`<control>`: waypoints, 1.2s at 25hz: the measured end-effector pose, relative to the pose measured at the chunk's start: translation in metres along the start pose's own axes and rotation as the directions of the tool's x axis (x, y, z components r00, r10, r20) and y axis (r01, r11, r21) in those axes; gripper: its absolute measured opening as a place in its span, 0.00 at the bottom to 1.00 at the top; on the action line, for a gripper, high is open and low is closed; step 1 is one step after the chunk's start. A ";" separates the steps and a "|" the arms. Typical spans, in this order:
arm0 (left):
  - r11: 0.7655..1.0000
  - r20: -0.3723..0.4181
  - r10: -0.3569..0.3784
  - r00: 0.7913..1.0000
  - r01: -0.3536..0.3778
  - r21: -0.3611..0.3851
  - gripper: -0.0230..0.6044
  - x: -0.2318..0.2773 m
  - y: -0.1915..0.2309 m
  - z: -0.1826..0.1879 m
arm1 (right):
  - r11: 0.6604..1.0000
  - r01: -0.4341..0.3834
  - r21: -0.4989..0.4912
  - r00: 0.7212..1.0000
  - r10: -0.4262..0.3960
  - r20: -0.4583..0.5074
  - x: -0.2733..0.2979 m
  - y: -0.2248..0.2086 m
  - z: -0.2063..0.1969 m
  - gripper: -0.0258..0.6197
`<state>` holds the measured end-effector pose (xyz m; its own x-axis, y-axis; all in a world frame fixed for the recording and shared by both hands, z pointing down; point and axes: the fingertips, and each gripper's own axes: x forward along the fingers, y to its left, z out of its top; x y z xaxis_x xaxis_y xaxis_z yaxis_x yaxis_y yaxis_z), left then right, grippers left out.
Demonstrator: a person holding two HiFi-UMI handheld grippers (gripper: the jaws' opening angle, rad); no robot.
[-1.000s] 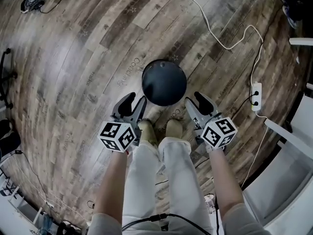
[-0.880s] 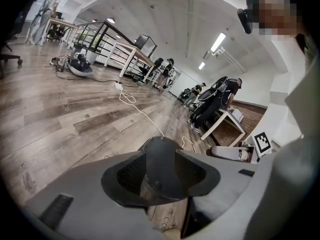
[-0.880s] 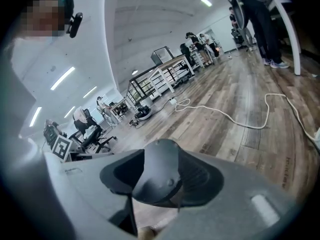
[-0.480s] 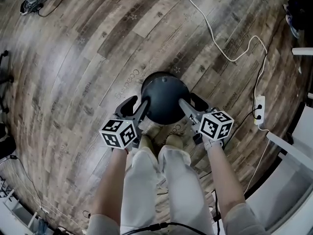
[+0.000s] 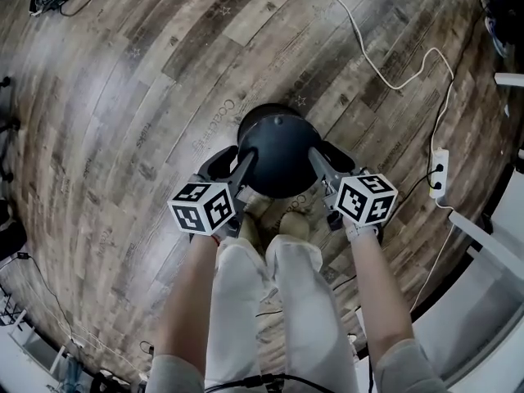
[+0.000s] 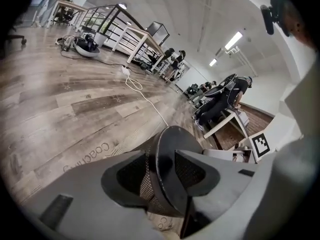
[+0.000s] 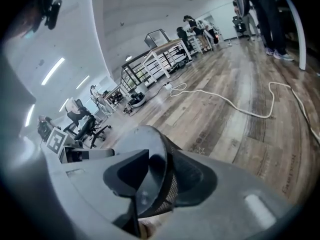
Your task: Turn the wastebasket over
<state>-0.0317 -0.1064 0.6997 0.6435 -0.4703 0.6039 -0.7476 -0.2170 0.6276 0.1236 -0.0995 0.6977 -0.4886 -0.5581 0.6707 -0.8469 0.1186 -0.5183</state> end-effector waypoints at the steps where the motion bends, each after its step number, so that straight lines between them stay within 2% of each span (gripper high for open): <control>1: 1.000 0.007 0.006 1.000 -0.006 -0.003 0.31 -0.002 0.001 0.001 | 1.000 -0.002 -0.010 1.000 0.002 0.002 -0.001 0.003 0.000 0.26; 5: 1.000 0.045 0.008 0.999 -0.009 0.026 0.30 -0.011 0.001 0.015 | 0.999 -0.010 -0.045 0.998 0.013 0.058 -0.003 0.014 0.010 0.26; 10: 0.989 0.124 -0.019 0.992 0.001 0.146 0.30 -0.024 -0.004 0.040 | 0.987 -0.019 -0.161 0.983 0.048 0.177 -0.006 0.034 0.031 0.26; 13: 0.983 0.128 -0.024 0.991 0.000 0.183 0.30 -0.034 -0.002 0.025 | 0.971 -0.023 -0.237 0.980 0.069 0.184 -0.009 0.041 0.016 0.26; 17: 0.987 0.128 -0.053 0.990 0.033 0.156 0.29 -0.051 -0.003 -0.006 | 0.964 -0.041 -0.263 0.981 0.088 0.172 -0.025 0.047 -0.015 0.25; 22: 0.986 0.061 -0.088 0.994 0.078 0.144 0.30 -0.069 -0.011 -0.054 | 0.974 -0.045 -0.221 0.989 0.074 0.127 -0.047 0.045 -0.063 0.25; 25: 0.977 -0.006 -0.109 0.994 0.108 0.183 0.30 -0.074 -0.012 -0.082 | 0.973 -0.056 -0.224 0.993 0.078 0.090 -0.055 0.042 -0.089 0.25; 30: 0.970 -0.095 -0.082 0.992 0.101 0.219 0.30 -0.067 0.002 -0.115 | 0.969 -0.065 -0.239 0.997 0.072 0.022 -0.045 0.033 -0.126 0.25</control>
<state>-0.0577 0.0230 0.7170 0.7151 -0.3679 0.5944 -0.6966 -0.4456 0.5622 0.0913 0.0332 0.7169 -0.5440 -0.5659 0.6195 -0.8388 0.3477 -0.4189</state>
